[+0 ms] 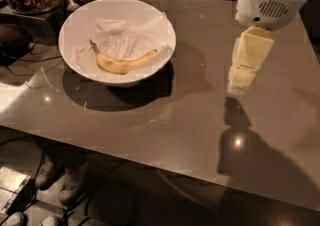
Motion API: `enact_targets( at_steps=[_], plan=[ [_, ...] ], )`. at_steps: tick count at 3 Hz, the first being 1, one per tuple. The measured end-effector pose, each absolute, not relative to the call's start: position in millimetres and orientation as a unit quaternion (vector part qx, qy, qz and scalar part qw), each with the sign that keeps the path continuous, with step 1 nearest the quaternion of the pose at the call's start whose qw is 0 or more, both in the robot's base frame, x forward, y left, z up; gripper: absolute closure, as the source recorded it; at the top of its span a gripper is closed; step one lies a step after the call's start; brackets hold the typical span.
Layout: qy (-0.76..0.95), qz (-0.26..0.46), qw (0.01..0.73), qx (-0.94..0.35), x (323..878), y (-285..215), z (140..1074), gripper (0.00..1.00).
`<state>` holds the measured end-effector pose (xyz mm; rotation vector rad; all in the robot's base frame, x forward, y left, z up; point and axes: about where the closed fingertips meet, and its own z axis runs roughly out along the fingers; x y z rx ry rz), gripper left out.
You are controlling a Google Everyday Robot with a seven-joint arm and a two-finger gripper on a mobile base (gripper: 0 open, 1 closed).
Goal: Pick banana from white bowl
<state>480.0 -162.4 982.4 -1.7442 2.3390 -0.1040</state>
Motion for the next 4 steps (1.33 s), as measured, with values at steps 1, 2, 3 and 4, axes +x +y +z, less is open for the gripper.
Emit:
enact_targets(
  at_steps=[1,2,3,4],
  plan=[
    [0.781,-0.015,0.106,-0.615,513.4,-120.4,976.9,0.00],
    [0.777,-0.018,0.124,-0.617,522.6,-111.5,979.5,0.00],
    [0.776,-0.007,0.131,-0.616,537.1,-91.3,970.2,0.00],
    [0.767,0.007,0.109,-0.632,564.6,-53.7,949.0,0.00]
  ],
)
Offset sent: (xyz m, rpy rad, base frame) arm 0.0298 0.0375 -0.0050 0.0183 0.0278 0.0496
